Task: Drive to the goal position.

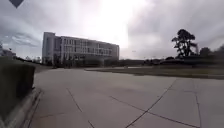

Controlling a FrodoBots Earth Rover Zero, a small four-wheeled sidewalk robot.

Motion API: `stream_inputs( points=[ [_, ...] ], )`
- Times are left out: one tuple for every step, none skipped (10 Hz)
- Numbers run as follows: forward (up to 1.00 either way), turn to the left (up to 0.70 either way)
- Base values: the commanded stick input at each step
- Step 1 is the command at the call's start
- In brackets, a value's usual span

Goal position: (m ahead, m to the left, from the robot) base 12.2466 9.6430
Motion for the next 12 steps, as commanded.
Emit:
stream_inputs(
  points=[
    [0.04, 0.00],
    [0.04, 0.00],
    [0.04, 0.00],
    [0.04, 0.00],
    [0.04, 0.00],
    [0.04, 0.00],
    [0.04, 0.00],
    [0.04, 0.00],
    [0.04, 0.00],
    [0.04, 0.00],
    [0.04, 0.00],
    [0.04, 0.00]
  ],
)
